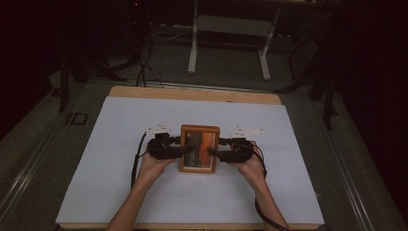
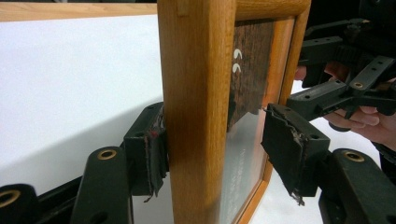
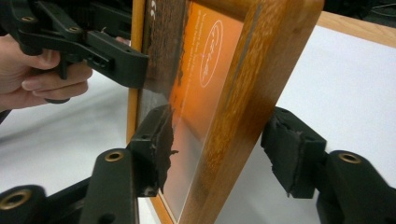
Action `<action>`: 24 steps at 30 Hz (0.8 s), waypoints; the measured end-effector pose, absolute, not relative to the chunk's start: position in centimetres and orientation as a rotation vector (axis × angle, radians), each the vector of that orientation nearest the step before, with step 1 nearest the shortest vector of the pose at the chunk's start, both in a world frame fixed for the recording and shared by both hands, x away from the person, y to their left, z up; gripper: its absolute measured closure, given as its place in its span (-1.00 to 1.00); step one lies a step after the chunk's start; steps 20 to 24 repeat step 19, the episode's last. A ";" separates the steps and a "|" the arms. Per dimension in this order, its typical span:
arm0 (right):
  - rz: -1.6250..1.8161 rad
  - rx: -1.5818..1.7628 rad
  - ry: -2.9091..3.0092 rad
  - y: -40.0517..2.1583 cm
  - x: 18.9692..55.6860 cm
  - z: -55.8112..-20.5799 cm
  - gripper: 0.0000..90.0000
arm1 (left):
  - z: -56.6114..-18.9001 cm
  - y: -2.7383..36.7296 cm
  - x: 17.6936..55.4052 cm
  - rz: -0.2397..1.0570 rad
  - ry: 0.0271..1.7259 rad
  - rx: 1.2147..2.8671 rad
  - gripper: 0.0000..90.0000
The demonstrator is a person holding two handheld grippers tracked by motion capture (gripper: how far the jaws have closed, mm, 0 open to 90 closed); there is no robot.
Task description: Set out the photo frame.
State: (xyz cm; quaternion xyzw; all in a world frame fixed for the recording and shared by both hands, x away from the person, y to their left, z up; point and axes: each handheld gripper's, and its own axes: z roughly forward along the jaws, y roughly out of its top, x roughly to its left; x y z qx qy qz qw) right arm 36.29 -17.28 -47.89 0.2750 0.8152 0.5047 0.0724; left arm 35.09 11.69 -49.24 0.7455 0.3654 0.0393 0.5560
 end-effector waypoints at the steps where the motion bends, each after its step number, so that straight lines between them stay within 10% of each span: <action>1: 1.517 0.828 2.447 -17.3 36.3 -47.9 -0.10 | -49.3 11.8 35.0 0.090 0.866 1.758 -0.08; 24: 1.404 0.876 2.455 -22.1 34.1 -47.8 -0.20 | -50.8 15.7 31.6 0.190 1.002 1.859 -0.12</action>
